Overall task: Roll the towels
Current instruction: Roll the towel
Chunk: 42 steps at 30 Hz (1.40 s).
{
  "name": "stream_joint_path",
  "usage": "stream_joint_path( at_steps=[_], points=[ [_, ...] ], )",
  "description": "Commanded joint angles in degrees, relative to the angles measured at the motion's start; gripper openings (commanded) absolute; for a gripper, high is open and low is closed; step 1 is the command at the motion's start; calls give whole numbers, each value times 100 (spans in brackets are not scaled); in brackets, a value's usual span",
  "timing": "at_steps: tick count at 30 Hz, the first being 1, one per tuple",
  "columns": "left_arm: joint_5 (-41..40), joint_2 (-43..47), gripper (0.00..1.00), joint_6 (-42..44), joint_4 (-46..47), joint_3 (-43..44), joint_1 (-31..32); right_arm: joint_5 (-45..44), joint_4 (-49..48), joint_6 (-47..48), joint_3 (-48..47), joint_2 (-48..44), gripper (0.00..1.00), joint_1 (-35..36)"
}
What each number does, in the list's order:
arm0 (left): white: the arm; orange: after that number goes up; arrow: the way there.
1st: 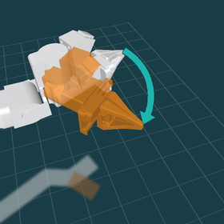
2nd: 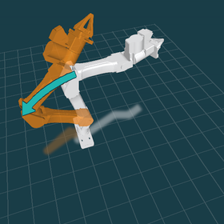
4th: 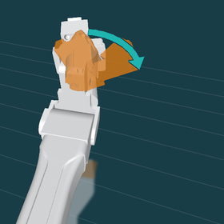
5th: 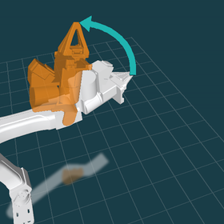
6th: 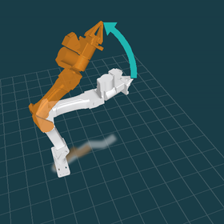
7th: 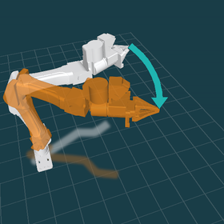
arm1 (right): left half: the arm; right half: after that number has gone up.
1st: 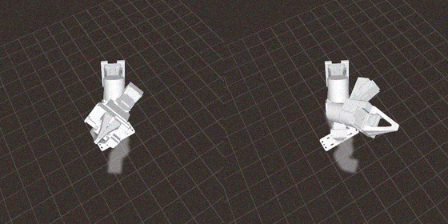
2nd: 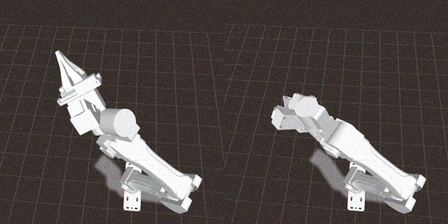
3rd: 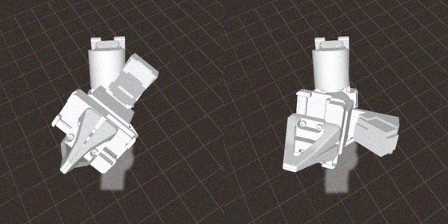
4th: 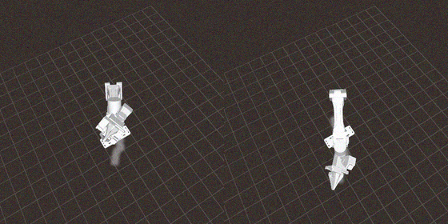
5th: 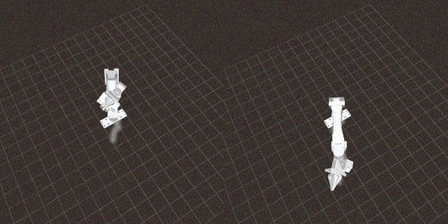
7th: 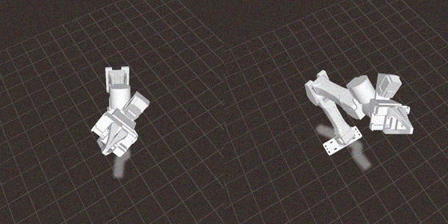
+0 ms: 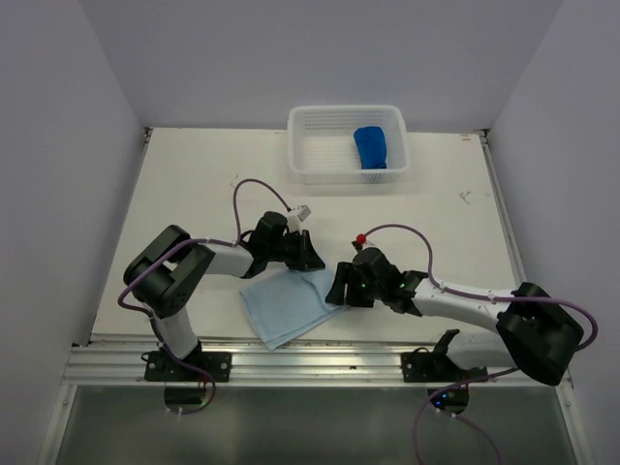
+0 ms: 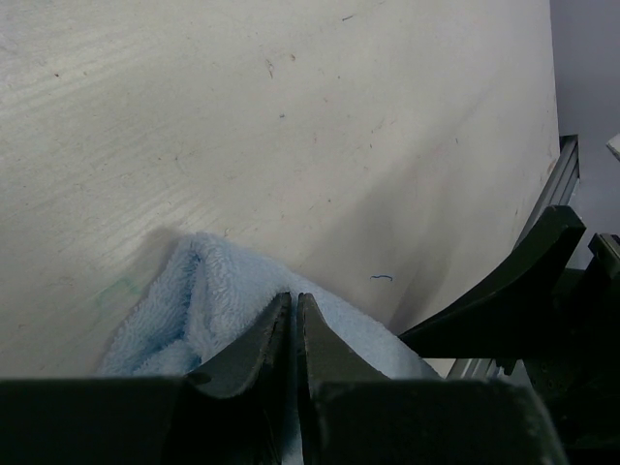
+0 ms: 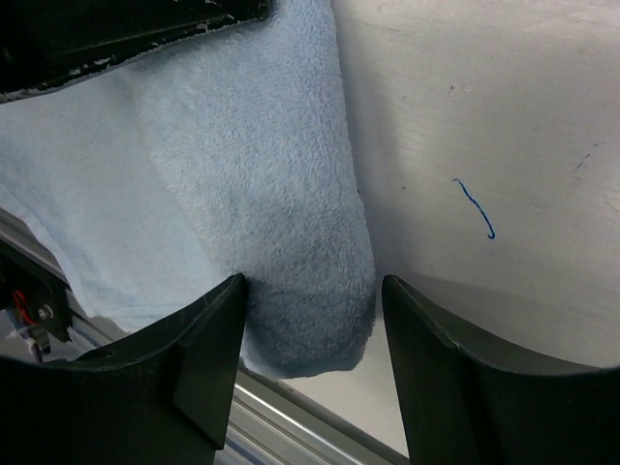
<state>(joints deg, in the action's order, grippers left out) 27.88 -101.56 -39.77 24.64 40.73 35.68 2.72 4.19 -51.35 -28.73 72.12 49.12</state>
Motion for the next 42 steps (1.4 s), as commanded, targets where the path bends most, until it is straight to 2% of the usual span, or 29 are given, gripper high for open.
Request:
stream_joint_path(
  at_steps=[1, 5, 25, 36, 42],
  points=[
    [-63, -13, 11, 127, 14, 137, -35, 36, -207, 187, -150, 197, 61, 106],
    [-90, 40, 11, 171, -38, 119, -44, -149, -181, 284, -124, 373, 58, 229],
    [7, -40, 11, 31, -83, 471, -53, -1774, 1075, 960, -888, 470, 0, 1169],
    [16, 382, 11, -57, -293, 603, -105, -3601, 1848, 882, -1415, 970, 0, 2293],
    [-10, 584, 11, -84, -381, 620, -105, -4235, 2472, 574, -1995, 1577, 0, 2628]
  ],
)
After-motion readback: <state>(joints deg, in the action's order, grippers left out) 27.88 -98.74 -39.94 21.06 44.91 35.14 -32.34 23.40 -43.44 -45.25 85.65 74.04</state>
